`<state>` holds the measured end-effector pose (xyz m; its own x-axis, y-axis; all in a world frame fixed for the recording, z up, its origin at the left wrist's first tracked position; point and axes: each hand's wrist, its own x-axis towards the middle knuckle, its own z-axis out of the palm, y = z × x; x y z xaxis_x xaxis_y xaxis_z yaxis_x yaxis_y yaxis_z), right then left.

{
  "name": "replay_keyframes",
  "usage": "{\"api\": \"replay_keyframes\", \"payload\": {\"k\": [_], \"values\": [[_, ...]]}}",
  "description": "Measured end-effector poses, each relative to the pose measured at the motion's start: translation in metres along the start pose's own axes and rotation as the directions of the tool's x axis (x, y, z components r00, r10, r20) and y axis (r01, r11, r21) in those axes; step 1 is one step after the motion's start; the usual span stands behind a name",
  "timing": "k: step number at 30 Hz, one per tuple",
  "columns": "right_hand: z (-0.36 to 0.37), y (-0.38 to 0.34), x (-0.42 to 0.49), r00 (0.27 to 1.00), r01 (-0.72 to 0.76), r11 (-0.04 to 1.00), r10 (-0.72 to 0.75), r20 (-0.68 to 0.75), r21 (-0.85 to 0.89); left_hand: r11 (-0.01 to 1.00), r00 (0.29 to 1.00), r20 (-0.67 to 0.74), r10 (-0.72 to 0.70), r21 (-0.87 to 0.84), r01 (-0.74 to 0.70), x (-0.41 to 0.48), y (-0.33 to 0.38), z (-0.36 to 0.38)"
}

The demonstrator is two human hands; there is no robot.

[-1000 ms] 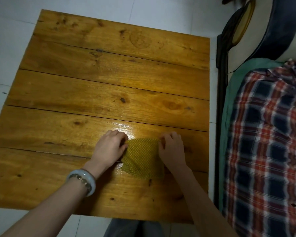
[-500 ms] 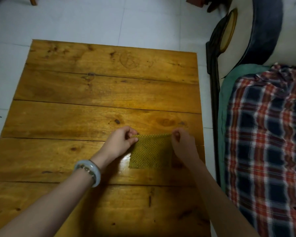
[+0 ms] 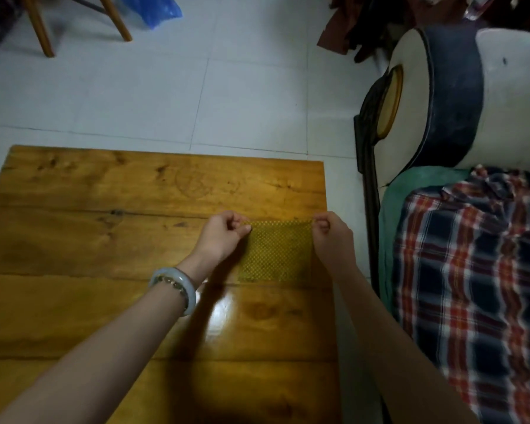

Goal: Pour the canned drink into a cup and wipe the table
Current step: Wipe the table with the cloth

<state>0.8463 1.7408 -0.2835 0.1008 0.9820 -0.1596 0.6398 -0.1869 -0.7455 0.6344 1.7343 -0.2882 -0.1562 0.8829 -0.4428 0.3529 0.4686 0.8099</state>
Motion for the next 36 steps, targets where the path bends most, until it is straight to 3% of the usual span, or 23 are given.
{"api": "replay_keyframes", "payload": {"k": [5,10,18,20,22,24,27,30,36], "values": [[-0.001,-0.003,0.058,0.989,-0.103,0.987,0.114,-0.092,0.12,0.993,0.998,-0.065,-0.027,-0.12,0.019,0.052,0.034,0.018],[0.003,-0.002,0.101,0.981,-0.117,0.978,0.142,-0.135,0.173,0.994,0.987,-0.144,0.074,0.09,-0.061,0.092,0.052,0.028],[0.009,0.007,0.143,0.99,-0.001,0.997,0.011,-0.137,0.076,0.978,0.971,-0.197,0.137,0.182,-0.101,0.126,0.054,0.039],[0.014,0.008,0.145,0.99,-0.013,0.998,0.023,-0.136,0.069,0.95,0.949,-0.225,0.22,0.269,-0.157,0.122,0.051,0.043],[0.017,0.013,0.14,0.987,0.037,0.999,-0.039,-0.156,-0.018,0.848,0.914,-0.169,0.367,0.465,-0.255,0.111,0.048,0.047],[0.019,0.018,0.127,0.966,0.221,0.953,-0.243,-0.085,-0.207,0.672,0.876,0.003,0.483,0.64,-0.373,0.096,0.042,0.051],[0.028,0.03,0.099,0.86,0.488,0.748,-0.501,0.098,-0.451,0.428,0.851,0.225,0.475,0.786,-0.447,0.078,0.023,0.054],[0.039,0.036,0.08,0.86,0.499,0.66,-0.457,0.228,-0.561,0.316,0.872,0.283,0.4,0.85,-0.421,0.069,0.01,0.056],[0.029,0.007,0.071,0.904,0.413,0.698,-0.236,0.355,-0.585,0.291,0.898,0.322,0.299,0.866,-0.407,0.059,0.028,0.042]]}}
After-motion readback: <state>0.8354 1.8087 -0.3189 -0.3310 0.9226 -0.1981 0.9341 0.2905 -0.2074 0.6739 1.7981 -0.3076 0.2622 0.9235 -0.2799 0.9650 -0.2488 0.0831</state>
